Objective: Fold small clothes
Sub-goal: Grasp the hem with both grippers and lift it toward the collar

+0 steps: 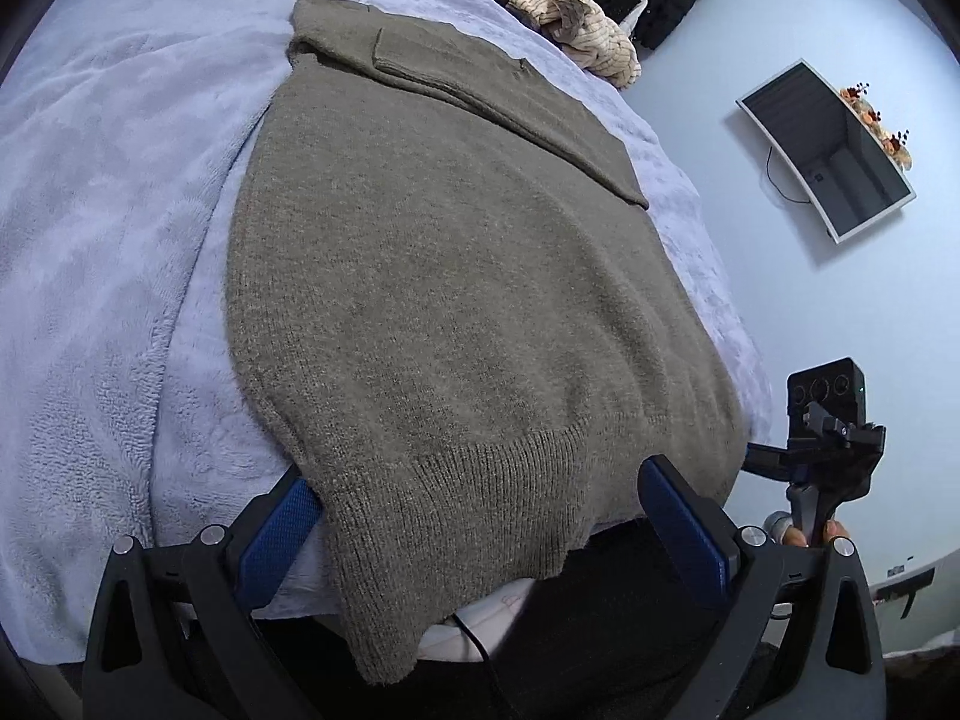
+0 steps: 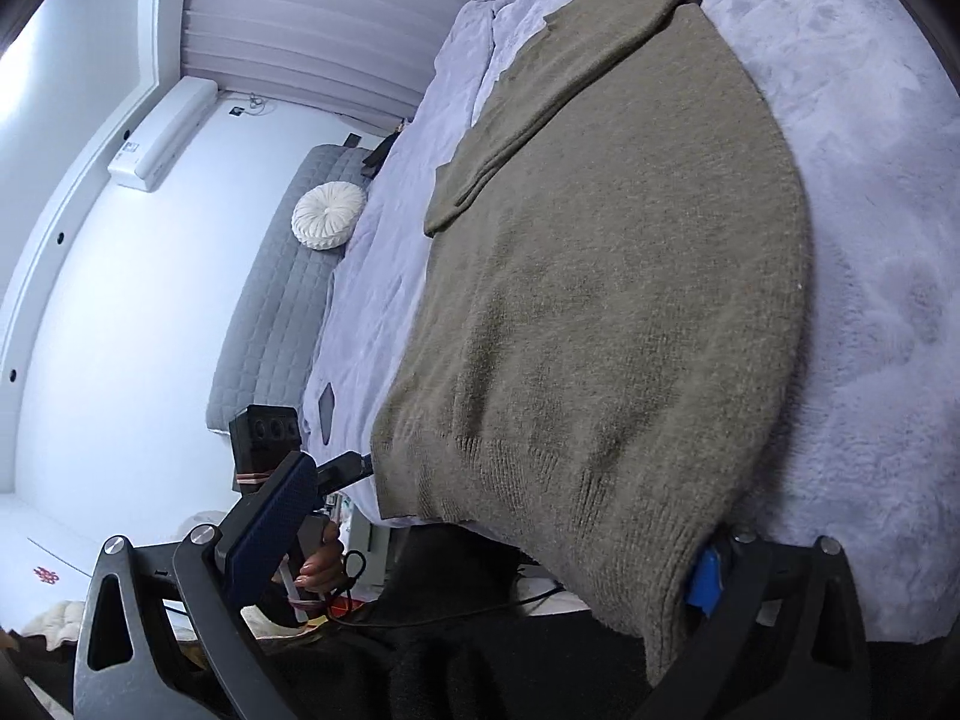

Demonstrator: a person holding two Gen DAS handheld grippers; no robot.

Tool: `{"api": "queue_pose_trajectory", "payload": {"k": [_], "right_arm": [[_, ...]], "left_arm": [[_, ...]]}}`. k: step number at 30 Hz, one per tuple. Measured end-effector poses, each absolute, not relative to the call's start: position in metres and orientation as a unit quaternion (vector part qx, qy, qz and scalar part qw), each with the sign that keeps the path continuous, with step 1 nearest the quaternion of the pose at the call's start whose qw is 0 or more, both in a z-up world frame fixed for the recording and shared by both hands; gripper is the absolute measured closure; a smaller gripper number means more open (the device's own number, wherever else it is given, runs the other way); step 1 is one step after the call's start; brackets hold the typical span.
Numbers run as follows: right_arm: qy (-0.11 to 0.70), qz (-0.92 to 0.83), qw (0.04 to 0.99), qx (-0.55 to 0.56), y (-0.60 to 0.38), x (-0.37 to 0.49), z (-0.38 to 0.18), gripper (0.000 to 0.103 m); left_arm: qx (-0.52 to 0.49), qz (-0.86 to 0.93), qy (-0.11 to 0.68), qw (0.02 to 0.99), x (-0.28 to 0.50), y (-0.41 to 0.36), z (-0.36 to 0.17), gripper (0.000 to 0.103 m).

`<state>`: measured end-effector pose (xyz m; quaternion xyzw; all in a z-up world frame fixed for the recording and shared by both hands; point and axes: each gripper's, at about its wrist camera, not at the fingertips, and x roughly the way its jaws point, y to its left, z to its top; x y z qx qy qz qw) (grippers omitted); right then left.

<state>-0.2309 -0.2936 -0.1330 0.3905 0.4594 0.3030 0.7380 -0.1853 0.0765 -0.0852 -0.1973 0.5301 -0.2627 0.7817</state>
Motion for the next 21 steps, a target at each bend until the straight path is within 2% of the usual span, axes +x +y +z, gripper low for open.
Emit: {"api": "queue_pose_trajectory", "payload": {"k": [1,3,4,5,6,7,8,9,10,15,21], "right_arm": [[0.458,0.303,0.734,0.400,-0.297,-0.233,-0.137,0.000],[0.456,0.303,0.726,0.416,-0.301,-0.236,-0.141,0.001],[0.454,0.303,0.723,0.424,-0.302,-0.238,-0.143,0.002],[0.453,0.303,0.719,0.431,-0.303,-0.239,-0.144,0.004],[0.456,0.301,0.714,0.437,-0.303,-0.239,-0.146,0.016],[0.463,0.297,0.708,0.443,-0.302,-0.239,-0.150,0.028],[0.472,0.296,0.700,0.448,-0.299,-0.239,-0.155,0.064],[0.481,0.297,0.689,0.453,-0.296,-0.237,-0.161,0.090],[0.486,0.301,0.682,0.456,-0.292,-0.236,-0.165,0.096],[0.415,0.356,0.675,0.494,-0.294,-0.222,-0.142,0.096],[0.350,0.383,0.705,0.483,-0.307,-0.163,-0.090,0.096]], "left_arm": [[-0.200,-0.264,0.530,0.781,-0.185,0.079,-0.087,0.001],[-0.194,-0.261,0.528,0.784,-0.186,0.081,-0.089,0.011],[-0.189,-0.257,0.530,0.785,-0.186,0.084,-0.090,0.022],[-0.187,-0.254,0.532,0.786,-0.186,0.087,-0.090,0.039],[-0.191,-0.255,0.534,0.783,-0.185,0.090,-0.091,0.051],[-0.199,-0.261,0.537,0.777,-0.183,0.093,-0.092,0.076],[-0.210,-0.269,0.541,0.769,-0.182,0.096,-0.094,0.090],[-0.219,-0.277,0.540,0.764,-0.181,0.097,-0.094,0.089],[-0.224,-0.283,0.534,0.765,-0.181,0.098,-0.091,0.089],[-0.259,-0.311,0.487,0.774,-0.166,0.107,-0.063,0.089],[-0.247,-0.319,0.419,0.813,-0.099,0.106,-0.012,0.089]]}}
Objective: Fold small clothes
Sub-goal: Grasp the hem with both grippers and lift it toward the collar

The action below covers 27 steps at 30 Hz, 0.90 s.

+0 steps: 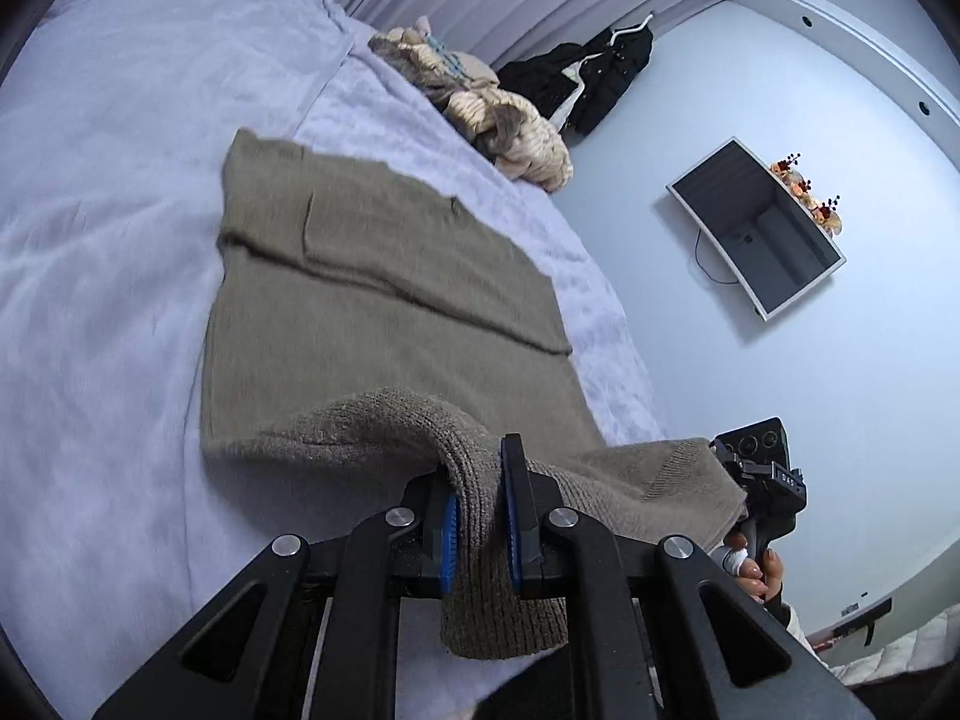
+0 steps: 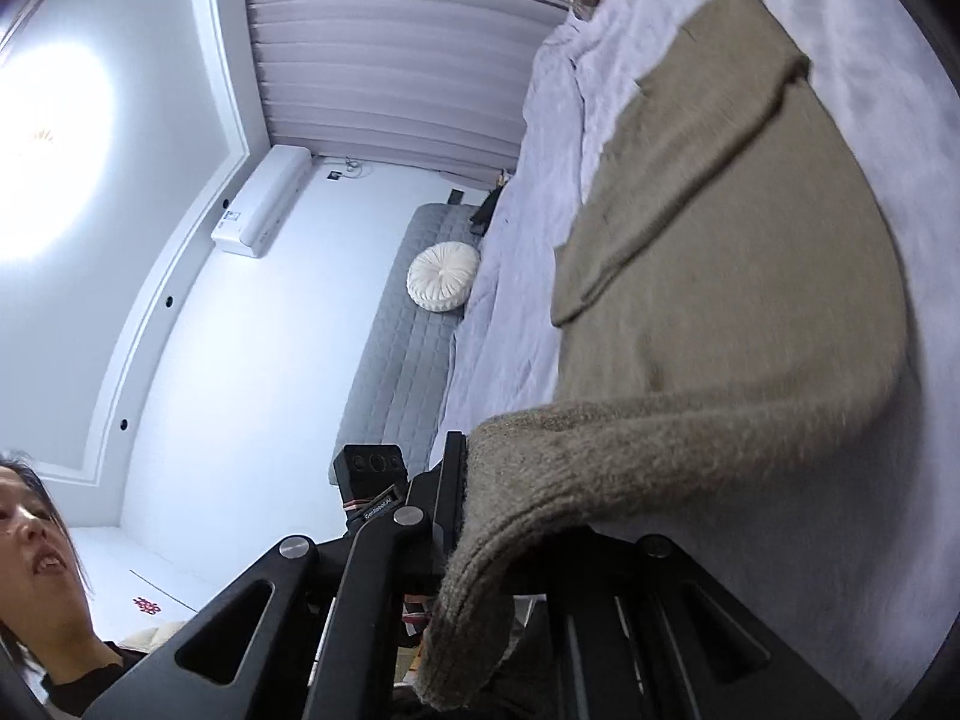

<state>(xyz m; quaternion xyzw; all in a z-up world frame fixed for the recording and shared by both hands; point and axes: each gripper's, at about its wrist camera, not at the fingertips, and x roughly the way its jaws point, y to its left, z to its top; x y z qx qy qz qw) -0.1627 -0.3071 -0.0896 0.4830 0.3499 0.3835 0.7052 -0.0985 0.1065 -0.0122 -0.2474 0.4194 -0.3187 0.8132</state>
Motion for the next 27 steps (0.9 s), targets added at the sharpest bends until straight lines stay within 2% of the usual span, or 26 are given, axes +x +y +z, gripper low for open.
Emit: {"api": "queue_pose_trajectory", "payload": {"k": [8,15,21,25,26,27], "right_arm": [[0.332,0.356,0.742,0.461,-0.324,-0.024,-0.051,0.096],[0.370,0.289,0.728,0.500,-0.344,0.092,-0.100,0.096],[0.404,0.247,0.721,0.506,-0.347,0.137,-0.146,0.096],[0.411,0.226,0.710,0.525,-0.359,0.143,-0.163,0.092],[0.409,0.232,0.706,0.529,-0.361,0.143,-0.162,0.090],[0.405,0.239,0.706,0.530,-0.362,0.142,-0.160,0.082]], "left_arm": [[-0.213,-0.291,0.381,0.851,0.039,0.082,0.021,0.089],[-0.184,-0.237,0.417,0.858,0.144,0.059,-0.023,0.089],[-0.166,-0.204,0.459,0.849,0.174,0.055,-0.070,0.089],[-0.184,-0.210,0.469,0.838,0.177,0.061,-0.079,0.085],[-0.189,-0.215,0.466,0.837,0.174,0.064,-0.076,0.085],[-0.191,-0.221,0.462,0.837,0.171,0.066,-0.073,0.085]]}}
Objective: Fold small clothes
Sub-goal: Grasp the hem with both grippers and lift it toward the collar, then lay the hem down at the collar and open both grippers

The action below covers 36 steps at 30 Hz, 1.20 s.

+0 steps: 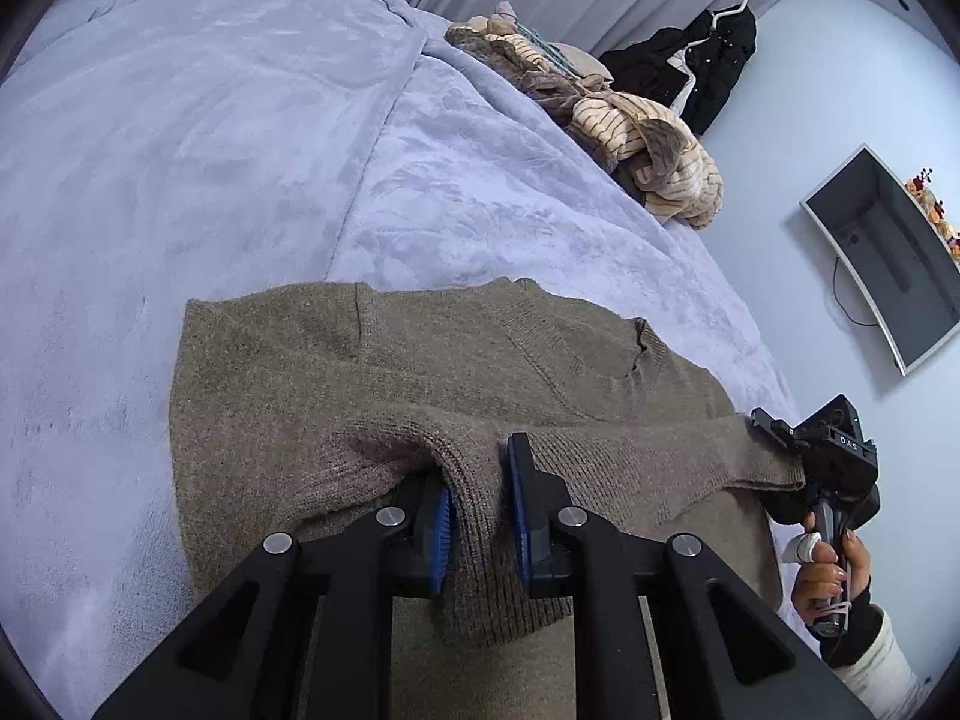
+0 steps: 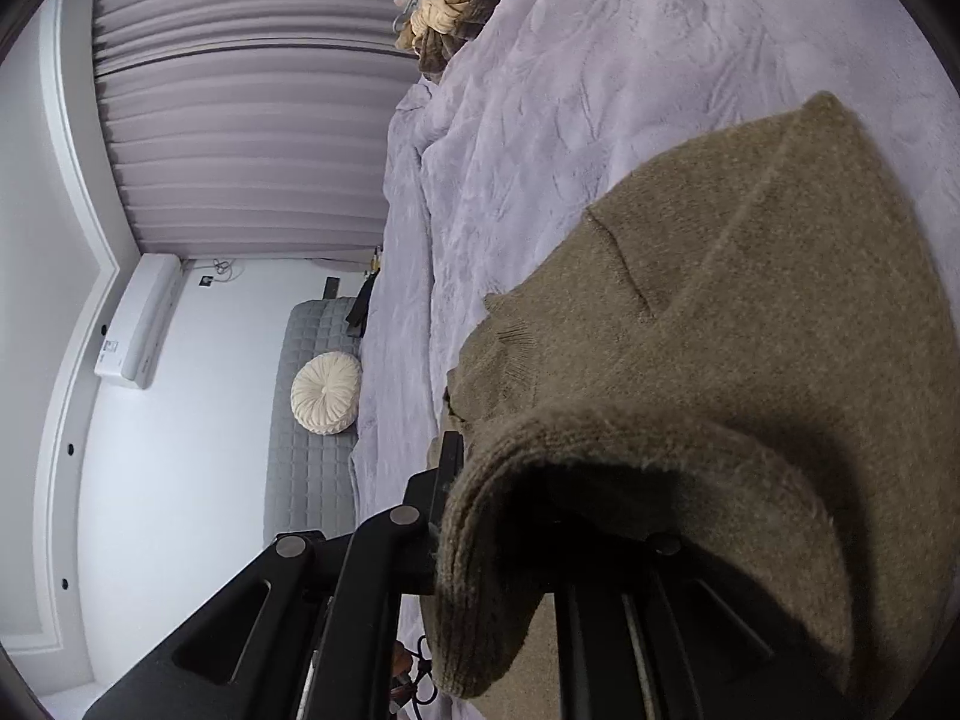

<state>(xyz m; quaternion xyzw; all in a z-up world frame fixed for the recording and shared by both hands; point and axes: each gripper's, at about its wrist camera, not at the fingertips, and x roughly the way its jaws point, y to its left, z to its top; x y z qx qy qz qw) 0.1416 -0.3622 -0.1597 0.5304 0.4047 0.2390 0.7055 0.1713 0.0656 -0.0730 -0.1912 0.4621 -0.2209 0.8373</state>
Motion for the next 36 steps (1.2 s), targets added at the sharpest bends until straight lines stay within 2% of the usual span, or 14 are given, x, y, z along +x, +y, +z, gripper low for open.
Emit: {"api": "queue_pose_trajectory", "payload": {"k": [1,3,4,5,6,14,16,17,18,24,31,32,35,36], "right_arm": [[0.399,0.243,0.709,0.528,-0.364,0.139,-0.155,0.074],[0.380,0.249,0.720,0.525,-0.369,0.134,-0.143,0.014],[0.365,0.251,0.727,0.524,-0.372,0.130,-0.134,0.012],[0.355,0.256,0.730,0.524,-0.375,0.128,-0.127,0.012],[0.348,0.258,0.732,0.526,-0.379,0.127,-0.121,0.012],[0.348,0.245,0.739,0.522,-0.388,0.091,-0.115,0.017],[0.361,0.236,0.738,0.520,-0.388,0.089,-0.122,0.039],[0.373,0.230,0.739,0.512,-0.385,0.091,-0.126,0.060],[0.389,0.222,0.742,0.500,-0.381,0.095,-0.130,0.069],[0.451,0.147,0.798,0.373,-0.360,0.118,-0.137,0.069],[0.419,0.060,0.815,0.395,-0.393,0.114,-0.137,0.069],[0.419,0.054,0.818,0.390,-0.394,0.109,-0.133,0.063],[0.415,0.064,0.821,0.386,-0.391,0.082,-0.118,0.030],[0.413,0.076,0.820,0.390,-0.388,0.070,-0.113,0.029]], "left_arm": [[-0.190,-0.226,0.459,0.838,0.168,0.067,-0.069,0.085],[-0.185,-0.234,0.453,0.840,0.162,0.067,-0.060,0.074],[-0.180,-0.232,0.448,0.844,0.158,0.067,-0.055,0.047],[-0.171,-0.220,0.435,0.856,0.153,0.067,-0.049,0.020],[-0.160,-0.210,0.413,0.872,0.146,0.068,-0.042,0.016],[-0.115,-0.185,0.427,0.877,0.133,0.070,-0.042,0.016],[-0.116,-0.185,0.441,0.871,0.136,0.065,-0.051,0.016],[-0.118,-0.186,0.444,0.869,0.136,0.062,-0.054,0.016],[-0.115,-0.184,0.445,0.869,0.139,0.058,-0.057,0.016],[-0.067,-0.112,0.446,0.885,0.159,0.045,-0.071,0.016],[-0.072,-0.028,0.470,0.879,0.160,0.094,-0.089,0.016],[-0.079,-0.026,0.473,0.877,0.157,0.102,-0.089,0.016],[-0.097,-0.042,0.476,0.873,0.139,0.118,-0.084,0.016],[-0.103,-0.056,0.476,0.872,0.131,0.120,-0.081,0.016]]}}
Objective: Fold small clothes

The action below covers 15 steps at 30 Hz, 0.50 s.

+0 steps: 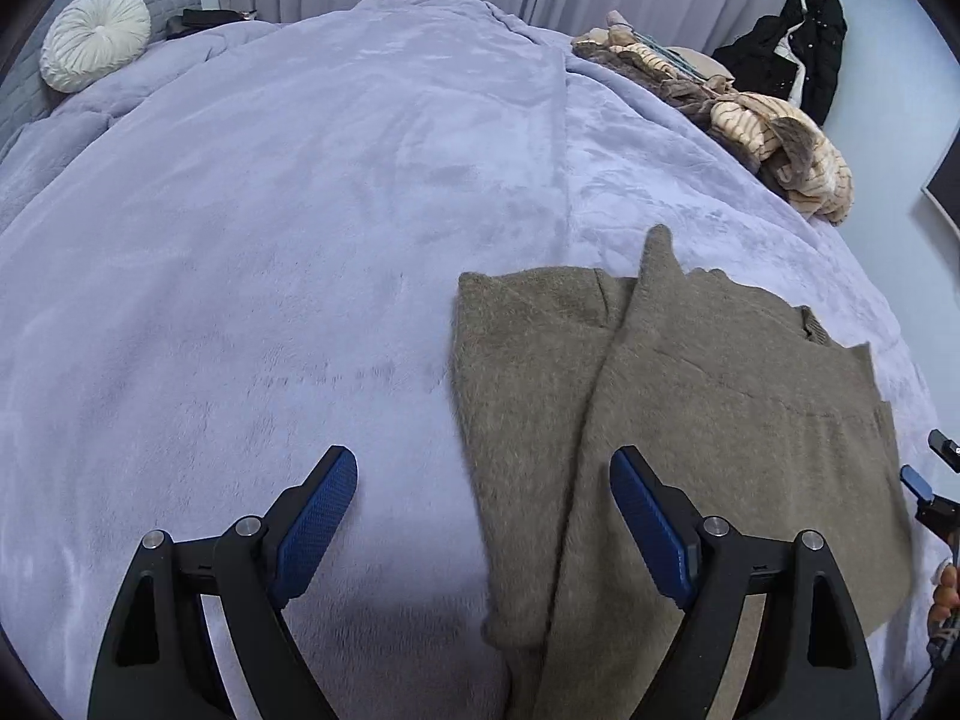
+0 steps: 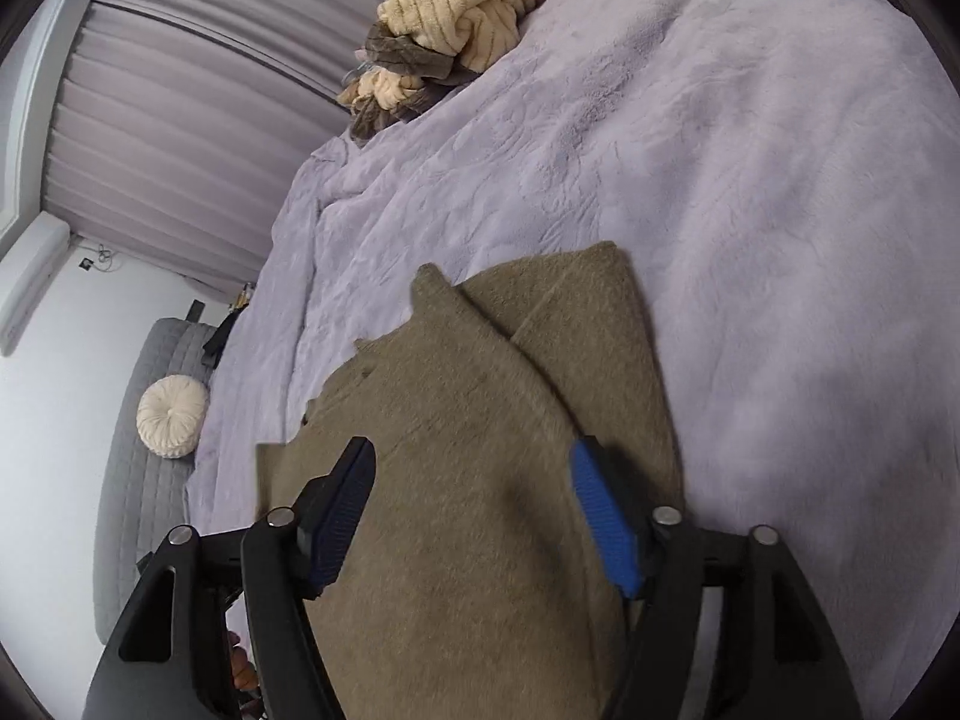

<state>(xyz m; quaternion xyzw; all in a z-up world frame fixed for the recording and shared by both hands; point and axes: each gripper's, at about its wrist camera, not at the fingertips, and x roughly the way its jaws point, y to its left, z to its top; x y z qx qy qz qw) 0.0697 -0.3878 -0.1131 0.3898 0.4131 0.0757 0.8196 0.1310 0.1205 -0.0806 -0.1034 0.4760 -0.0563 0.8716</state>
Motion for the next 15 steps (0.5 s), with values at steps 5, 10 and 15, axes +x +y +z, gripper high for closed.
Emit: {"api": "queue_pose_trajectory", "payload": {"k": [5,10,15], "right_arm": [[0.423,0.154,0.794,0.408,-0.354,0.000,-0.104,0.028],[0.448,0.155,0.763,0.440,-0.341,-0.054,-0.129,0.027],[0.435,0.103,0.751,0.485,-0.357,-0.053,-0.155,0.027]], "left_arm": [[-0.130,-0.140,0.489,0.851,0.090,0.115,-0.074,0.016],[-0.154,-0.176,0.516,0.824,0.066,0.101,-0.093,0.017],[-0.151,-0.160,0.526,0.822,0.057,0.095,-0.104,0.050]]}}
